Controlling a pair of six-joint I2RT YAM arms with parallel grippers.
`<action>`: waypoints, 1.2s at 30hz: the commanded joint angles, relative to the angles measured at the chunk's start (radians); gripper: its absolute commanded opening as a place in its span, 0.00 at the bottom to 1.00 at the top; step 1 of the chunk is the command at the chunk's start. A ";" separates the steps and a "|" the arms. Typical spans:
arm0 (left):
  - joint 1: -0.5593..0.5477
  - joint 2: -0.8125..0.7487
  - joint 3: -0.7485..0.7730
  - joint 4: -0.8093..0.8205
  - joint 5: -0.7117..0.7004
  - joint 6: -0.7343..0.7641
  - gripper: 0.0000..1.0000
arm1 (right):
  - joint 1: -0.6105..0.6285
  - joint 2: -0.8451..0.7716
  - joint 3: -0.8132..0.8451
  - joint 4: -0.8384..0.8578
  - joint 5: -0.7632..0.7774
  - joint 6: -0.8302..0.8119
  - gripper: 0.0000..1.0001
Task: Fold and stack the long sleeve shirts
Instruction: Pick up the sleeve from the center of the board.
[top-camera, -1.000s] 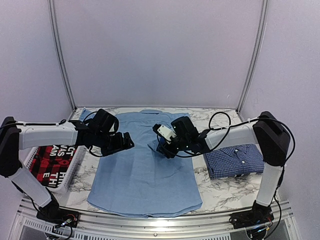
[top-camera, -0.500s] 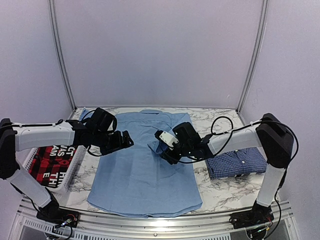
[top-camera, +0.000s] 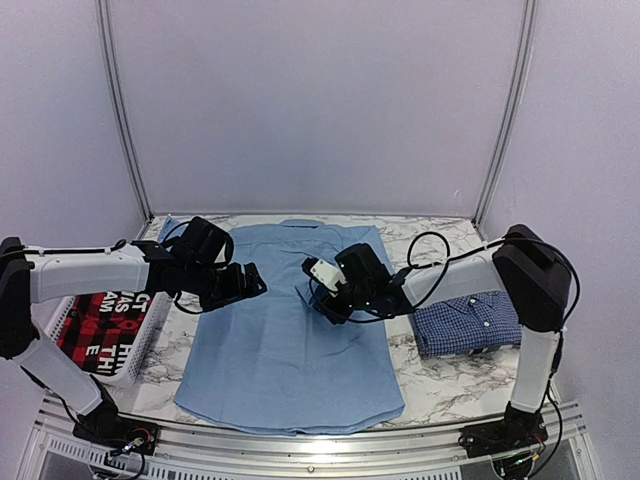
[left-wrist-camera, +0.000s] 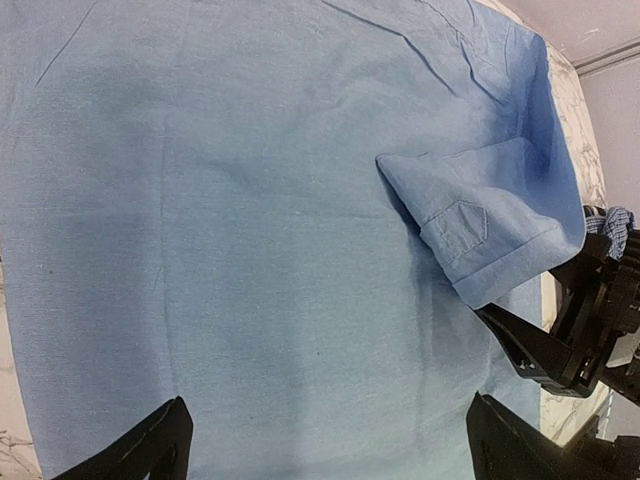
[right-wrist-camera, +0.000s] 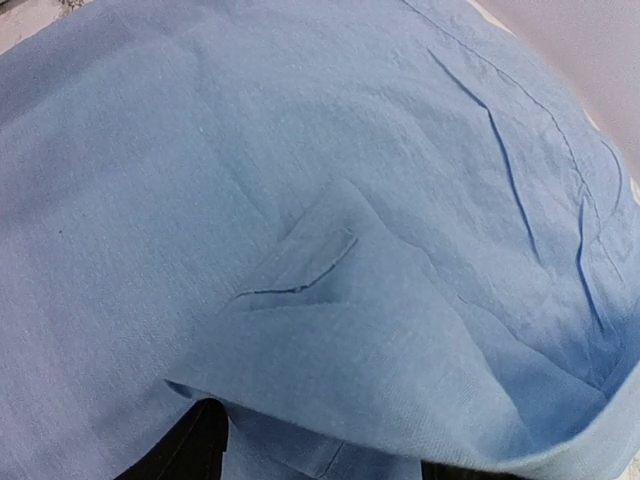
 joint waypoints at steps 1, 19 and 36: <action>-0.003 -0.027 -0.007 0.015 -0.006 -0.005 0.99 | 0.015 0.015 0.047 0.011 0.013 -0.015 0.61; -0.003 -0.011 0.001 0.015 0.000 -0.002 0.99 | 0.044 0.001 -0.010 0.040 0.073 -0.023 0.70; -0.006 -0.035 -0.032 0.100 0.015 0.023 0.99 | 0.007 0.033 0.254 -0.147 0.036 0.080 0.00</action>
